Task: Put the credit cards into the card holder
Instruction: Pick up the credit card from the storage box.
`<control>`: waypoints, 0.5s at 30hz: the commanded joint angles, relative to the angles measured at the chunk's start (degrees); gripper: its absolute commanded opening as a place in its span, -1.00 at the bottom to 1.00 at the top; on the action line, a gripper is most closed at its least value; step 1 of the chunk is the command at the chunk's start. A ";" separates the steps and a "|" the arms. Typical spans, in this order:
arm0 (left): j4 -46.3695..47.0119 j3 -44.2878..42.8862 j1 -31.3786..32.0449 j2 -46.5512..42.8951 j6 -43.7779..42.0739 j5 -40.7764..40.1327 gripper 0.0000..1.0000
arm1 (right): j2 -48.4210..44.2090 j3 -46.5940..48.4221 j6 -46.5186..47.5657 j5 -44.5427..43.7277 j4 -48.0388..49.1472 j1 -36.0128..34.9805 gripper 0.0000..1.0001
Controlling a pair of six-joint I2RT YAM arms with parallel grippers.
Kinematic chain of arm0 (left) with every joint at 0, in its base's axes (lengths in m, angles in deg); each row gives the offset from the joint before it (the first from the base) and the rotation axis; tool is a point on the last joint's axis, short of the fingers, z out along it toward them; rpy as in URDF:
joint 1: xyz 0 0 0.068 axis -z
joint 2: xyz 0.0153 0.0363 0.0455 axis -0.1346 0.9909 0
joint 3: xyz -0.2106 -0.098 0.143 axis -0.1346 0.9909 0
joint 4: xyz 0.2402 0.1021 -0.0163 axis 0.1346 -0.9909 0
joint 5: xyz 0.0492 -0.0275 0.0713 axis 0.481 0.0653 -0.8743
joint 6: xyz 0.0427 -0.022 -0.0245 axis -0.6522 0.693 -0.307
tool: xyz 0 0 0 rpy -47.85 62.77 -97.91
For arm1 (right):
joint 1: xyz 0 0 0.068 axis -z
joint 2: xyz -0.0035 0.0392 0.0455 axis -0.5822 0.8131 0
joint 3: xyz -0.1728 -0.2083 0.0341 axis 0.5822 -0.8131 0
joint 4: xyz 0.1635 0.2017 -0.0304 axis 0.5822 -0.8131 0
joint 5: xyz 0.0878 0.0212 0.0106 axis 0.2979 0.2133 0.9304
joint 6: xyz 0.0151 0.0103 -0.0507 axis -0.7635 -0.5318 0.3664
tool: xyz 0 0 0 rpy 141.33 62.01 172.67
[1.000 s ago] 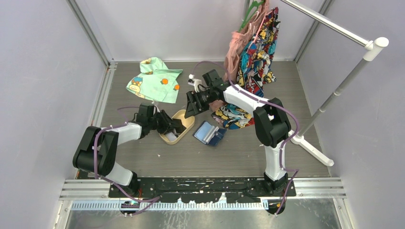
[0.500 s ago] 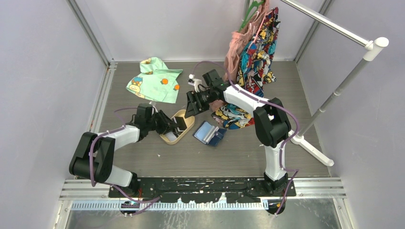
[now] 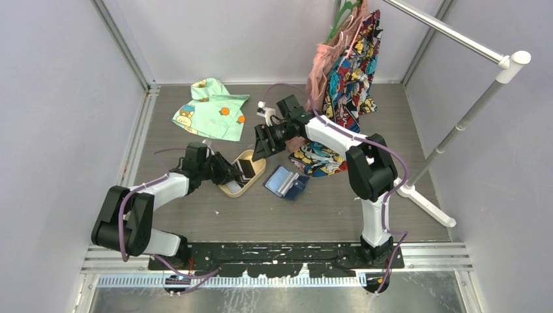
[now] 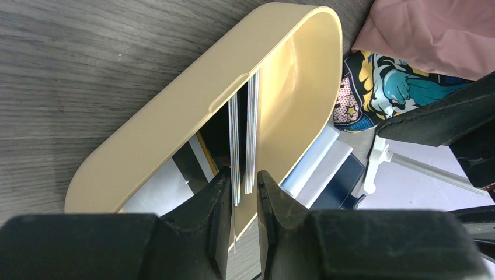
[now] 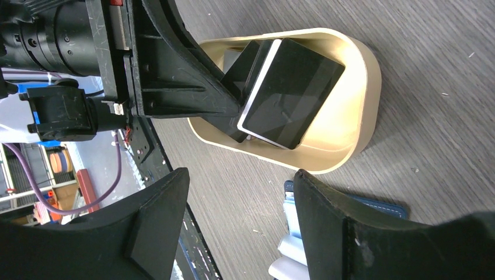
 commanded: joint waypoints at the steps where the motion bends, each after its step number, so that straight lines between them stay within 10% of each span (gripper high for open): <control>1: -0.35 0.73 -0.22 -1.54 -0.61 0.11 -0.55 | -3.31 0.19 -0.05 1.38 2.01 -0.29 0.42; 15: -5.69 0.05 -0.21 -4.10 -2.01 -1.77 -0.92 | -3.55 0.22 0.62 1.55 1.52 -0.28 0.42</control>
